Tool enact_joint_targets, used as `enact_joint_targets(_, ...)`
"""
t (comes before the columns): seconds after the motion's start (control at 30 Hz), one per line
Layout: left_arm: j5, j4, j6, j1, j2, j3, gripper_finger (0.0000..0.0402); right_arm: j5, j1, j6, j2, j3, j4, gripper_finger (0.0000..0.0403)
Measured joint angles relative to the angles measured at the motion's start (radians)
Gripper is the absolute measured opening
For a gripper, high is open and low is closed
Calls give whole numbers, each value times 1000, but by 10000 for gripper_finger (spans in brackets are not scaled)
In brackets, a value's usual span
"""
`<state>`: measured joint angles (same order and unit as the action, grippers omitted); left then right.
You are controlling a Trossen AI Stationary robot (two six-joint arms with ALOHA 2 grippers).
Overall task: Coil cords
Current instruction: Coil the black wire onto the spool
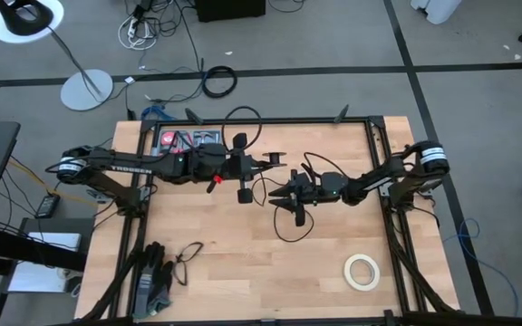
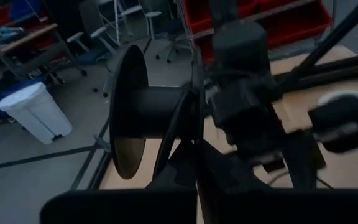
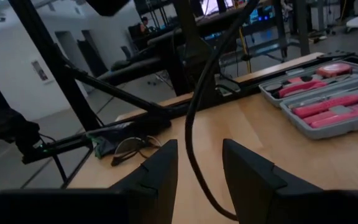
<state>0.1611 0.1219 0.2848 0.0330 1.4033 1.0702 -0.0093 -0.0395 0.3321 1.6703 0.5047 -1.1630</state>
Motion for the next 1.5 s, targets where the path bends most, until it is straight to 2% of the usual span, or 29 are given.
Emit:
enact_joint_targets(0.2, 29, 20, 0, 0, 0, 0, 0, -3, 0, -21, 49, 39, -23, 128)
enact_joint_targets(0.57, 53, 27, 0, -16, 0, -1, 0, 42, -1, -86, 48, 85, -32, 124)
enact_joint_targets(0.67, 53, 38, -1, -17, 0, -1, 0, 81, -1, -99, 48, 85, -33, 96)
enact_joint_targets(0.77, 53, 45, -1, -18, 0, -1, 0, 85, 0, -100, 48, 86, -17, 33)
enact_joint_targets(0.83, 53, 46, -1, -21, 0, -1, 0, 90, 0, -109, 48, 86, -5, 13)
enact_joint_targets(1.0, 1, 33, -10, -22, 0, -1, 0, 141, 15, -98, 48, 85, 82, 7)
enact_joint_targets(1.23, -43, -45, -28, -22, -1, -1, 0, 140, 31, -118, 28, 69, 168, 4)
enact_joint_targets(1.5, -40, -150, -27, -22, -30, -1, 0, 149, 34, -124, -126, -65, 246, 3)
